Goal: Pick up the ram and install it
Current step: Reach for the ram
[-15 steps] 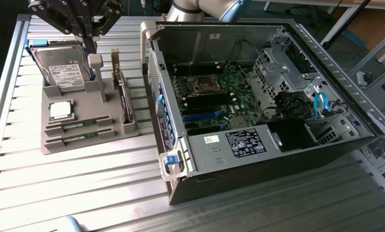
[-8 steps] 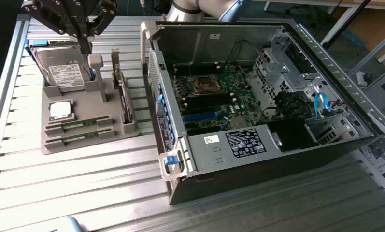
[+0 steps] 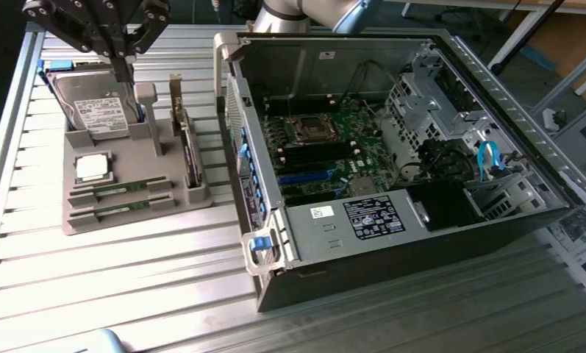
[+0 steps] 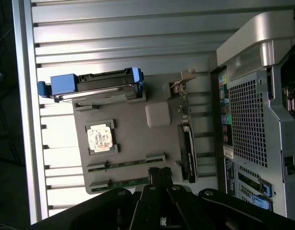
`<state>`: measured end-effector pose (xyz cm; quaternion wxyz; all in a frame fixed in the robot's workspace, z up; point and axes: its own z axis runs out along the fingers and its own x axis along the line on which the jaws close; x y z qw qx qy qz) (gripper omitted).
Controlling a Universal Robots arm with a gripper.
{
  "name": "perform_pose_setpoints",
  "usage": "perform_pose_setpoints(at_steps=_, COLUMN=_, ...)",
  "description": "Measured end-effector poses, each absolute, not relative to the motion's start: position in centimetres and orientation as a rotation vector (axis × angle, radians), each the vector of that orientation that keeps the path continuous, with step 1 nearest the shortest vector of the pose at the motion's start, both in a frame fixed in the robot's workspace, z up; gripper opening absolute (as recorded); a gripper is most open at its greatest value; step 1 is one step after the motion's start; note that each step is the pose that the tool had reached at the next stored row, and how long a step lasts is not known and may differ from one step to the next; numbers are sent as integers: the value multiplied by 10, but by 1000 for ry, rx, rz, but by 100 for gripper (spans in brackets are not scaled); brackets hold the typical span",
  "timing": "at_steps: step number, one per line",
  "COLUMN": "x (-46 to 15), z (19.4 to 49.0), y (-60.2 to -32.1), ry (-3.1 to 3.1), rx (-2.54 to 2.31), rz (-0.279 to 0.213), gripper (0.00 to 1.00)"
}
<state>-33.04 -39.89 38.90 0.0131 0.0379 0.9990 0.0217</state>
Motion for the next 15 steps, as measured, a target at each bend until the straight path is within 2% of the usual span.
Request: perform_pose_setpoints(at_steps=15, x=-339, z=389, y=-403, ry=3113, rx=118, rz=68, gripper=11)
